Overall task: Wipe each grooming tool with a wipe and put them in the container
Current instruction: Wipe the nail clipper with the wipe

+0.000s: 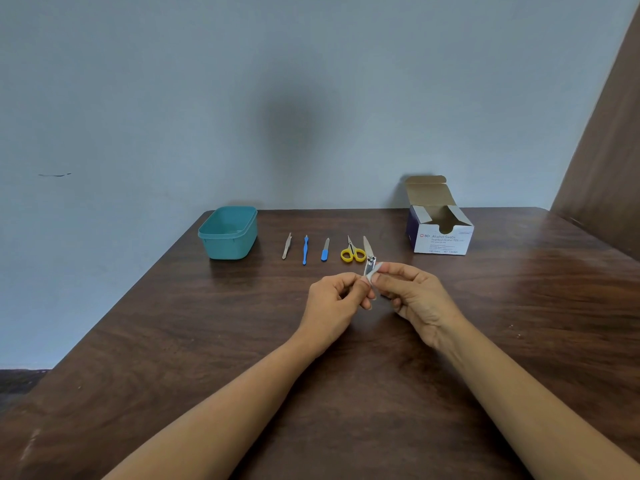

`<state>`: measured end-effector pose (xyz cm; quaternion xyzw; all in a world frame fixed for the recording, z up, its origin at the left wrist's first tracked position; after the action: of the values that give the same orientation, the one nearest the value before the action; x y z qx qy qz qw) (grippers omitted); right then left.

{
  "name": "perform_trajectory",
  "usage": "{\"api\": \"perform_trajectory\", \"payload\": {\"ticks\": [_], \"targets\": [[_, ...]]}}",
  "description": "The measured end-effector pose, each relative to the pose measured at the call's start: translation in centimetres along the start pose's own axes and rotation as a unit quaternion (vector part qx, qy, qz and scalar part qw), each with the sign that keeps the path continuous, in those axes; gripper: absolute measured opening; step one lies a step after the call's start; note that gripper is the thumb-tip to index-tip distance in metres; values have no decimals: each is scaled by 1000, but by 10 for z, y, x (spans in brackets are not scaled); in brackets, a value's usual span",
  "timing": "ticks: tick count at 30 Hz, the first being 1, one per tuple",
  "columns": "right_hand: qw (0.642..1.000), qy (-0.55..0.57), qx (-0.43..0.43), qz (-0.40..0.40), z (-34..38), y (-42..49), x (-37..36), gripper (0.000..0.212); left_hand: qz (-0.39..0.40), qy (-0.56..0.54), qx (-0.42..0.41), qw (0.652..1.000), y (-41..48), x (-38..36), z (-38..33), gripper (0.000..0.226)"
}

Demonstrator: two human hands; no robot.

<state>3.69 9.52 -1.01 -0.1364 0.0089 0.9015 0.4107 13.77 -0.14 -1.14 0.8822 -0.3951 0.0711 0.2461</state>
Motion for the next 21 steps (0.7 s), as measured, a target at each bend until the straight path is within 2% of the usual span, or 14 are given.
{"api": "perform_trajectory", "payload": {"ticks": [7, 14, 18, 21], "targets": [[998, 45, 25, -30, 3, -2, 1, 18, 13, 33, -10, 999, -1, -3, -1, 28], [991, -62, 104, -49, 4, -6, -1, 28, 11, 83, -26, 996, -2, -2, -3, 21], [986, -18, 136, -95, 6, -8, 1, 36, 8, 115, -73, 991, -2, -5, -5, 23], [986, -1, 139, -90, 3, -7, 0, 34, 4, 129, -89, 988, -2, -6, -6, 24]]}}
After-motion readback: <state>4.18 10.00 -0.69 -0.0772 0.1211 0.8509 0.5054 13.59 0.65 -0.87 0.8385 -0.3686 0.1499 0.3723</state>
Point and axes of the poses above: each hand's wrist, its own y-axis towards the middle knuckle, its own x-axis out of the back of the hand, z = x × y, the point moved 4 cm from there along y, towards the middle knuckle, and after that the axes turned 2 degrees about -z, right-handed, at the moved point
